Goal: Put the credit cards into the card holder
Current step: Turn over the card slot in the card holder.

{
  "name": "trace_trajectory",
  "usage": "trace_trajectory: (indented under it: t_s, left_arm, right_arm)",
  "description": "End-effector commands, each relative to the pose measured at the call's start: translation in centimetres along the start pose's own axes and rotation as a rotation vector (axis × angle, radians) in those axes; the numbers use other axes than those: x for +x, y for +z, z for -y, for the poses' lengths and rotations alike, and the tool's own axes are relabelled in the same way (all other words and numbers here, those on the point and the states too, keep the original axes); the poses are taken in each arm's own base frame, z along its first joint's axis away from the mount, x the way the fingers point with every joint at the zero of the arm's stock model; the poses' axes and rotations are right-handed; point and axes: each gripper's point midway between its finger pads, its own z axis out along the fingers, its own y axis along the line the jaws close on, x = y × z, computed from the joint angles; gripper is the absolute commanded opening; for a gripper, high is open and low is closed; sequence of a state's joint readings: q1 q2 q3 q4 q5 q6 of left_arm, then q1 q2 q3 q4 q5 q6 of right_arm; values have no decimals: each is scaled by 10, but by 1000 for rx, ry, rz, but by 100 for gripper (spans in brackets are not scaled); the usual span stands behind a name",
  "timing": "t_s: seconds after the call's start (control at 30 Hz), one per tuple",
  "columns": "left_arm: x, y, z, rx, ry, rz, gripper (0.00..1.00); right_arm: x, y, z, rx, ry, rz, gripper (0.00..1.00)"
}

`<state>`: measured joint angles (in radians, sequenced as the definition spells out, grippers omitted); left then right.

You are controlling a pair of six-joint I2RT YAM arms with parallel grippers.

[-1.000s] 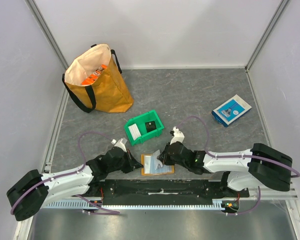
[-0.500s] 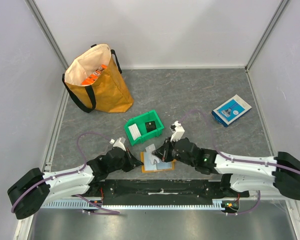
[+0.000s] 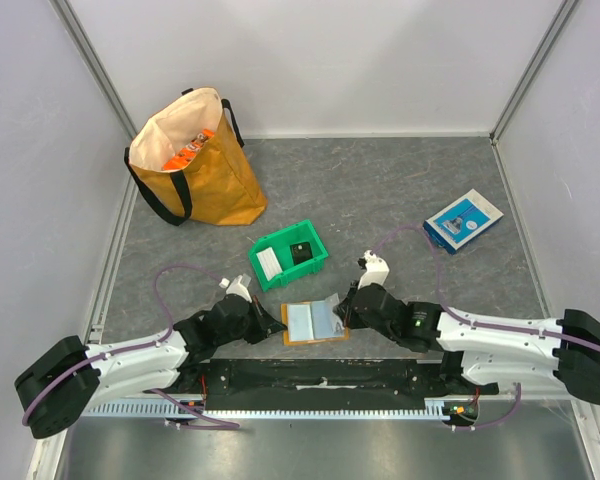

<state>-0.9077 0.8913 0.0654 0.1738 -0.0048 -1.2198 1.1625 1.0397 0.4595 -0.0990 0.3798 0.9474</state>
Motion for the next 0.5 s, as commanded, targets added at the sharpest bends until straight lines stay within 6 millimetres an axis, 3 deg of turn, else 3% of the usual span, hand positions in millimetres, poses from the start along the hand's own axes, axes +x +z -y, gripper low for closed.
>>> trace_trajectory:
  t_s: [0.0, 0.17, 0.3, 0.43, 0.47]
  left_arm:
    - [5, 0, -31, -75, -3, 13, 2]
    - [5, 0, -30, -71, 1, 11, 2]
    - [4, 1, -28, -69, 6, 15, 2]
    - [4, 2, -30, -76, 7, 13, 2]
    - [6, 2, -31, -77, 7, 9, 2]
  right_arm:
    - [3, 5, 20, 86, -3, 17, 0]
    - [16, 13, 30, 116, -25, -19, 0]
    - [30, 25, 22, 80, -28, -62, 0]
    - [33, 37, -1, 10, -29, -90, 0]
    - [29, 38, -14, -37, -28, -86, 0]
